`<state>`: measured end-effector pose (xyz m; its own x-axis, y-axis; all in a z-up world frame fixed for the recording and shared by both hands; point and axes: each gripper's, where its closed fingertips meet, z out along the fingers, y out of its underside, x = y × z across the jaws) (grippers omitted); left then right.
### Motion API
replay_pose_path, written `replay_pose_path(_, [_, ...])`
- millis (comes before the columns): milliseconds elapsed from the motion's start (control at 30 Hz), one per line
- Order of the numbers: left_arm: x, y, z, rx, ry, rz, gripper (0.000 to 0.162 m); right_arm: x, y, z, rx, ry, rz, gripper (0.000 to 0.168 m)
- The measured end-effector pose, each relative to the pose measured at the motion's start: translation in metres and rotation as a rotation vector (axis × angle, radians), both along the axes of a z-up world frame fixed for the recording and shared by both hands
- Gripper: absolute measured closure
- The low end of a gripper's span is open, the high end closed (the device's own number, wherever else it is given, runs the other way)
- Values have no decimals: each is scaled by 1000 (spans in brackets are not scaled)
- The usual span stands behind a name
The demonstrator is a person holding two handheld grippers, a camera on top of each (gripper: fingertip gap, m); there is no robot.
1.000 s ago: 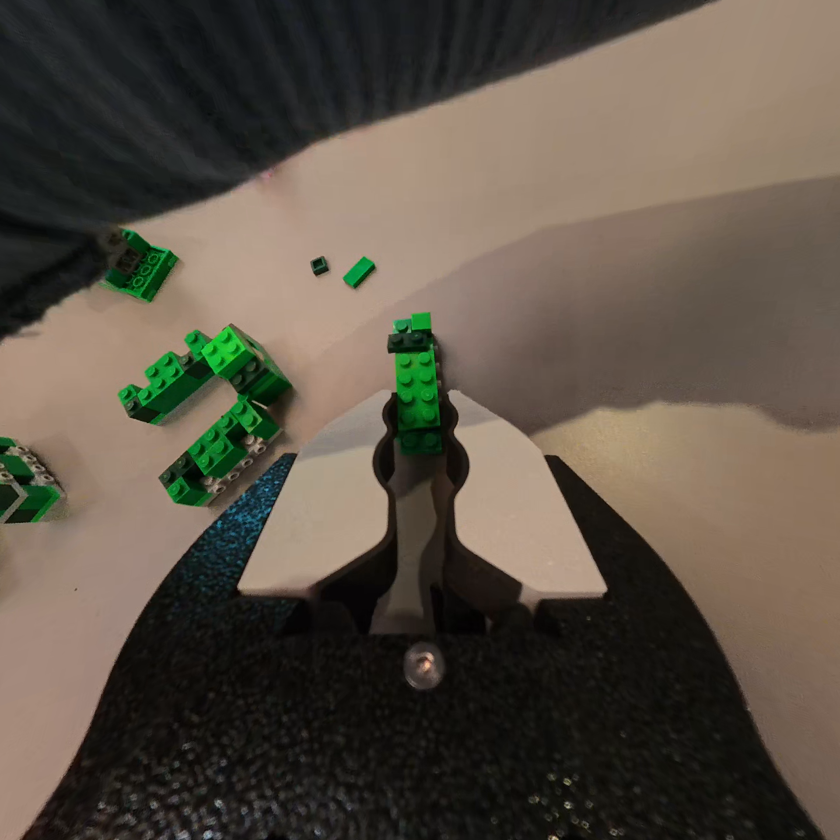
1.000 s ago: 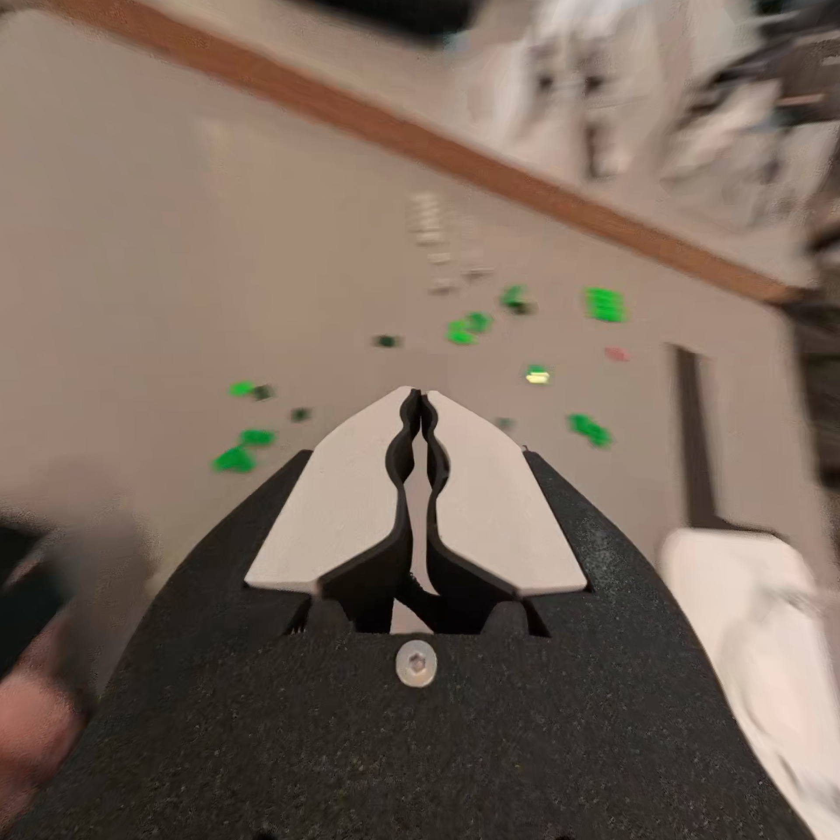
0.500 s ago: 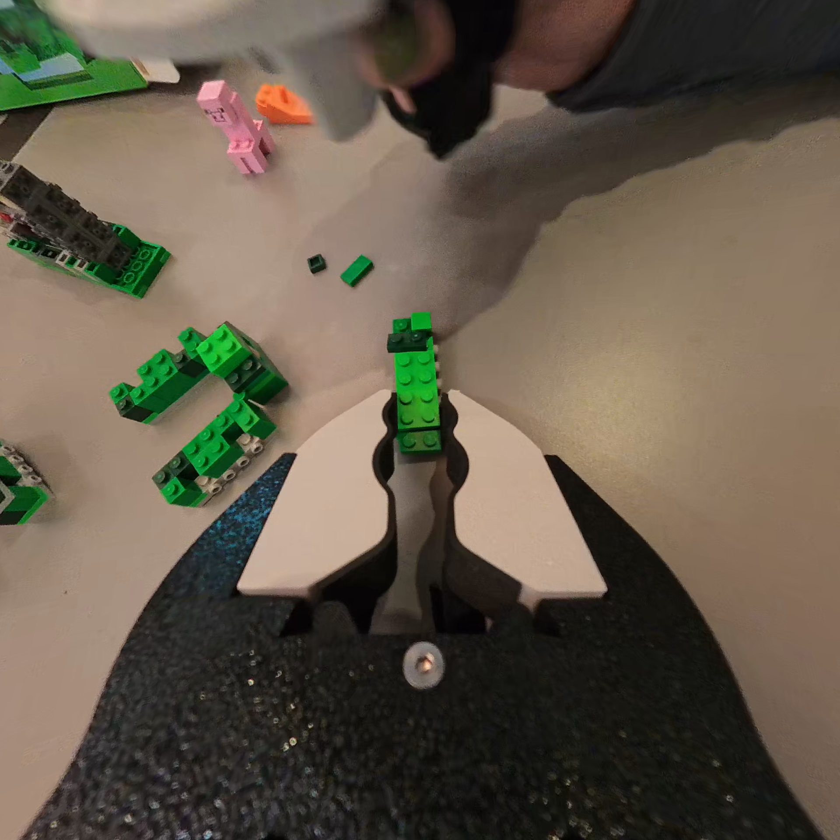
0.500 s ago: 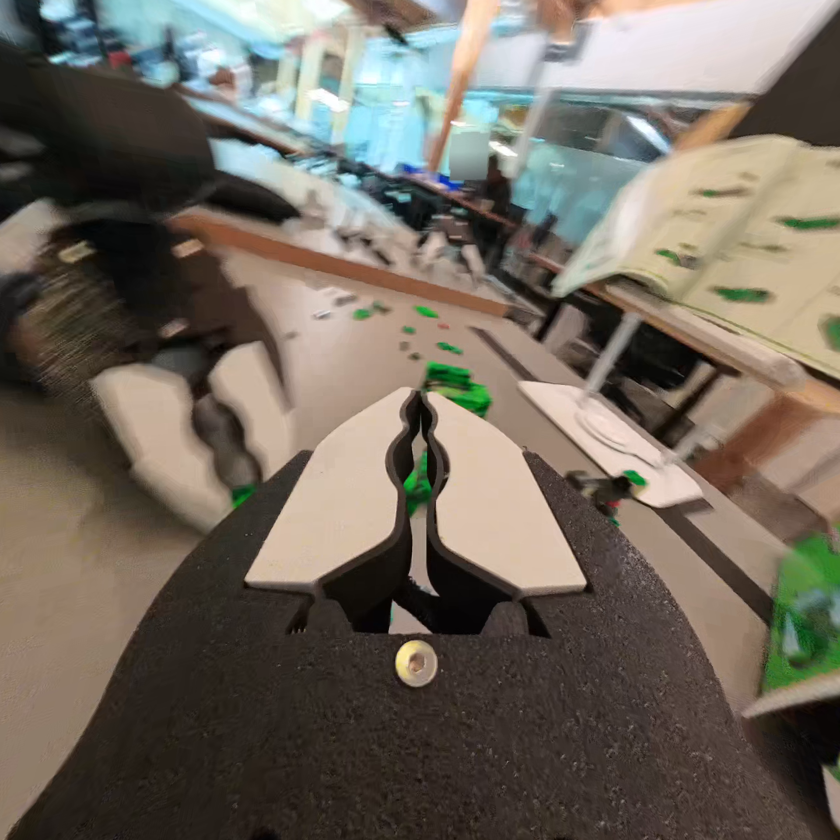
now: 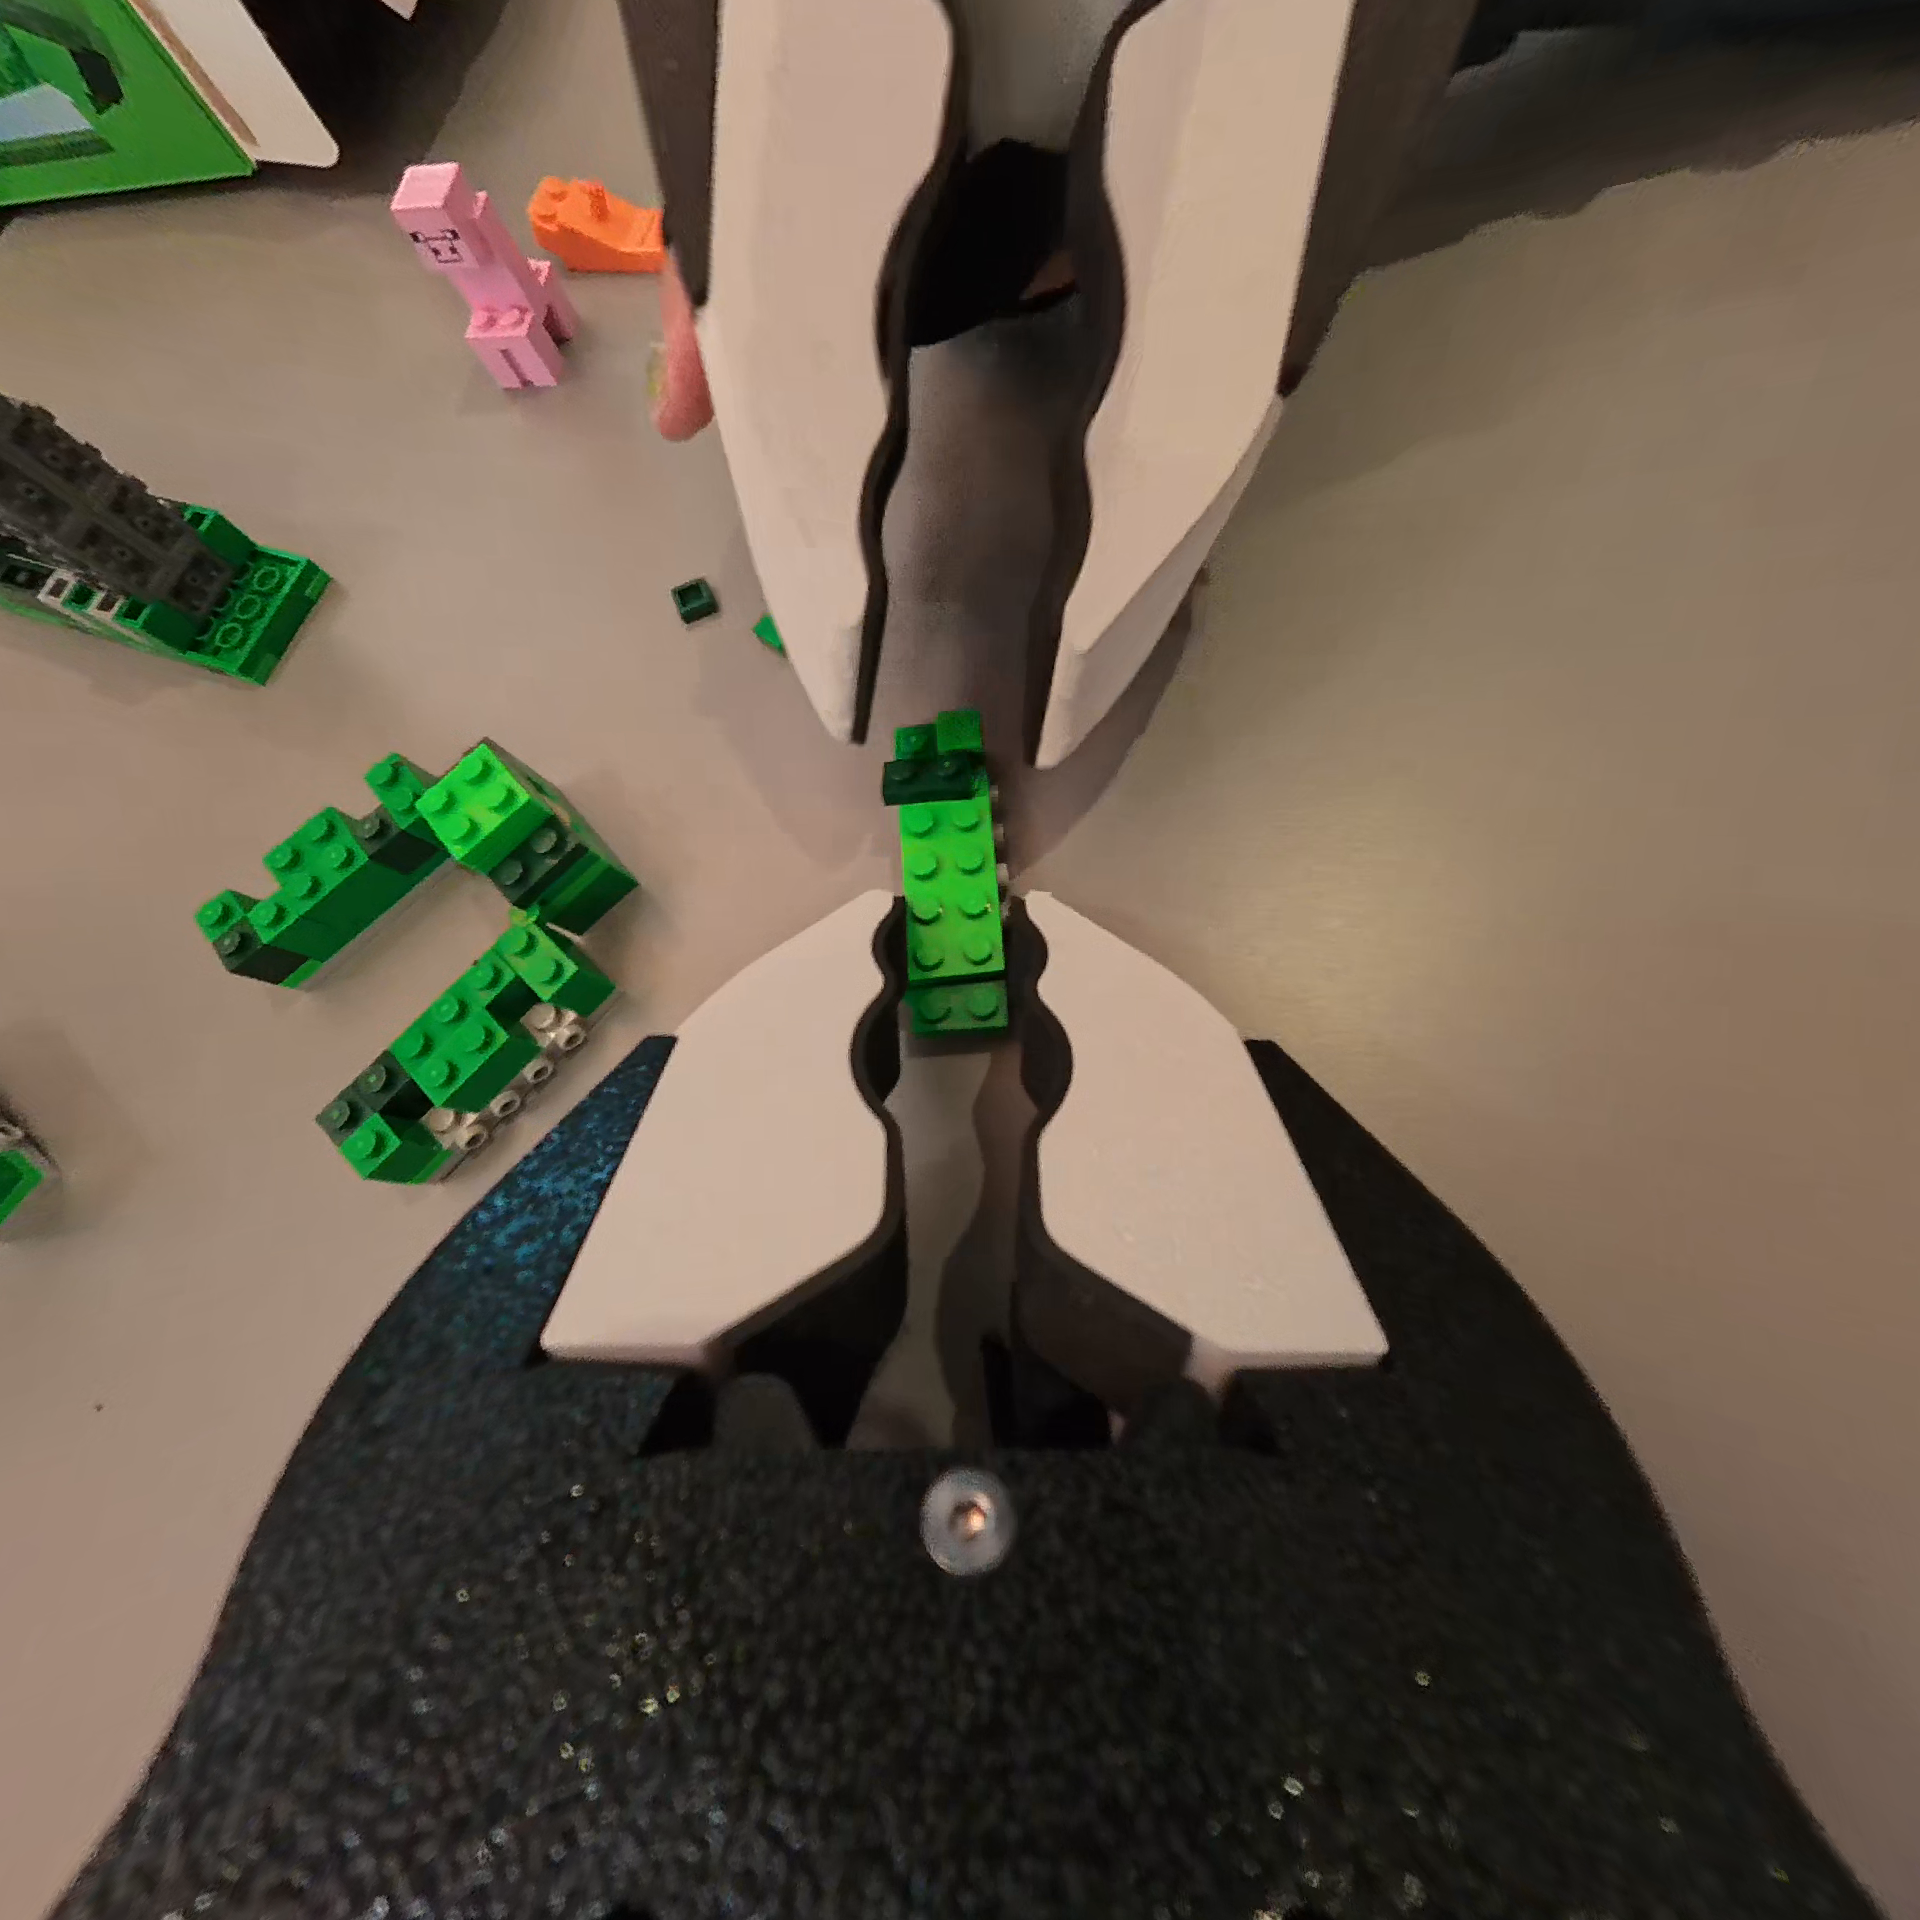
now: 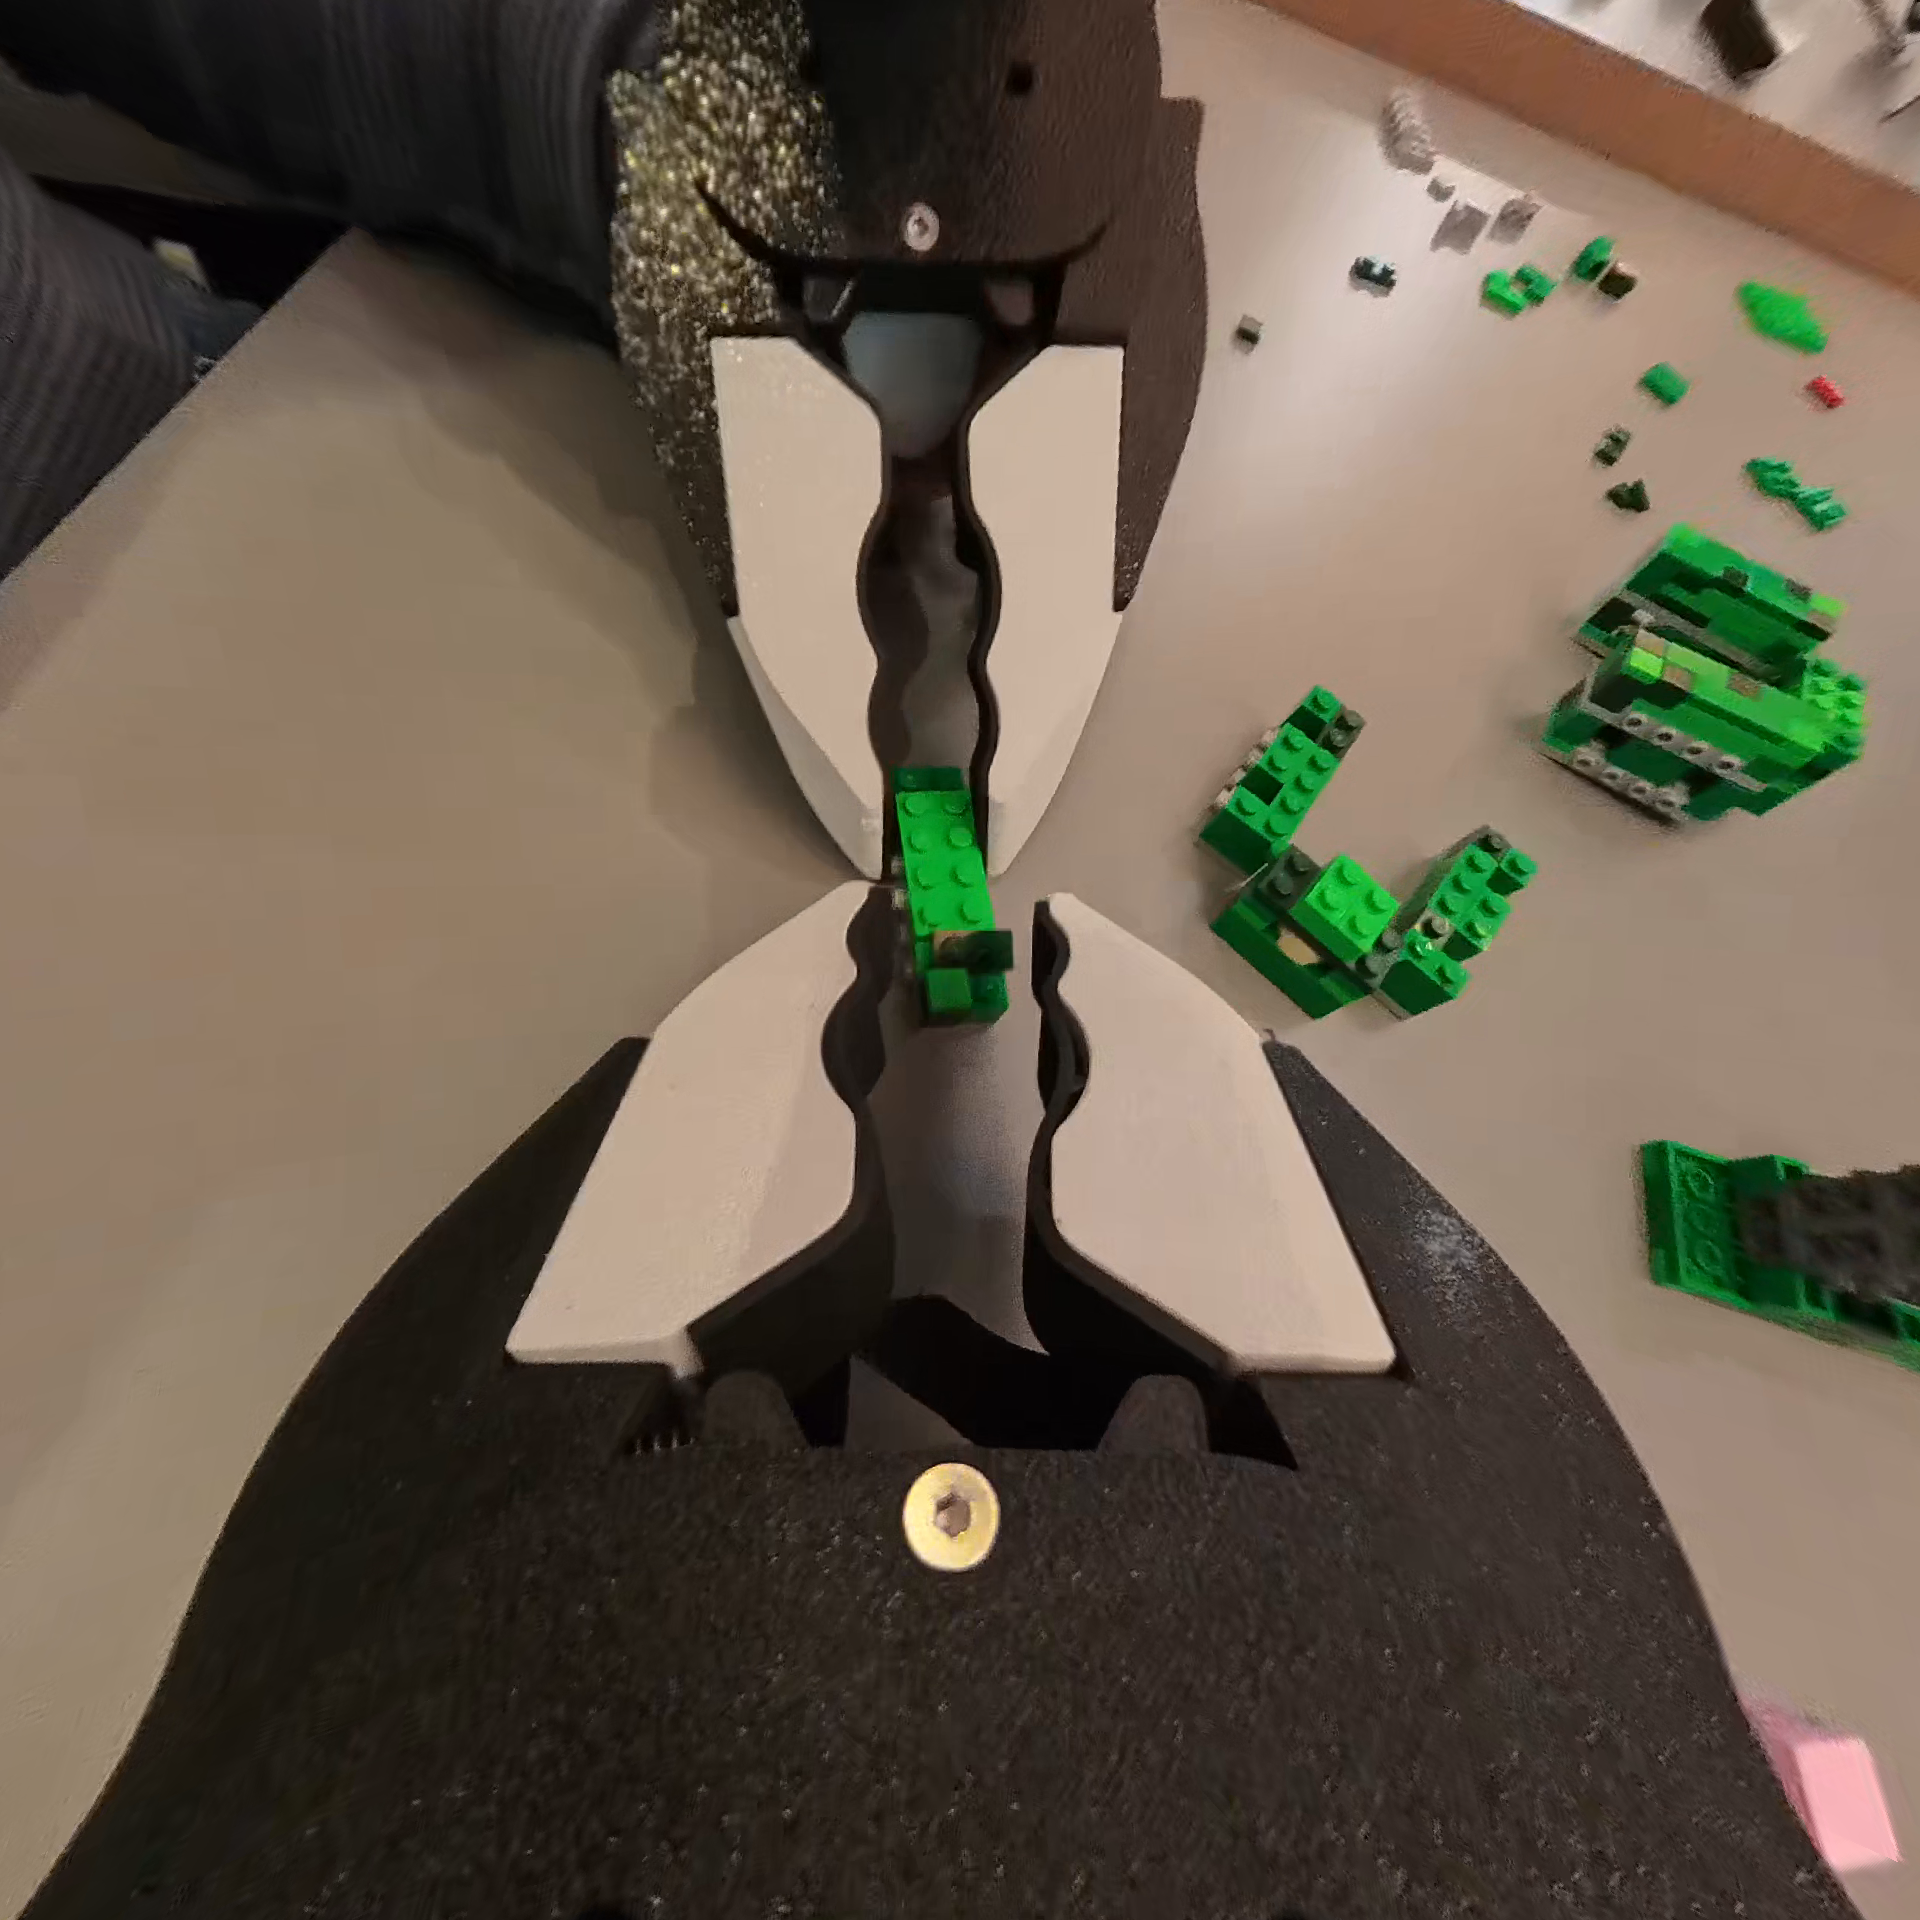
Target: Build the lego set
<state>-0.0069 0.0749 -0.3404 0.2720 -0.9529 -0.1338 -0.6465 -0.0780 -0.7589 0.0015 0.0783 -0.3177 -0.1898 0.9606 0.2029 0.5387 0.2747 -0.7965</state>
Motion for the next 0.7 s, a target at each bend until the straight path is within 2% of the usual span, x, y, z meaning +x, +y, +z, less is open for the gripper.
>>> replay_pose_path(200, [0,0,0,14,3,-9,144,-3,-2,-8,-1,-163,75,143])
replay_pose_path(467, [0,0,0,15,4,-9,144,1,-2,-18,87,-341,87,143])
replay_pose_path(700, [0,0,0,15,4,-9,144,-1,2,-16,174,-341,75,142])
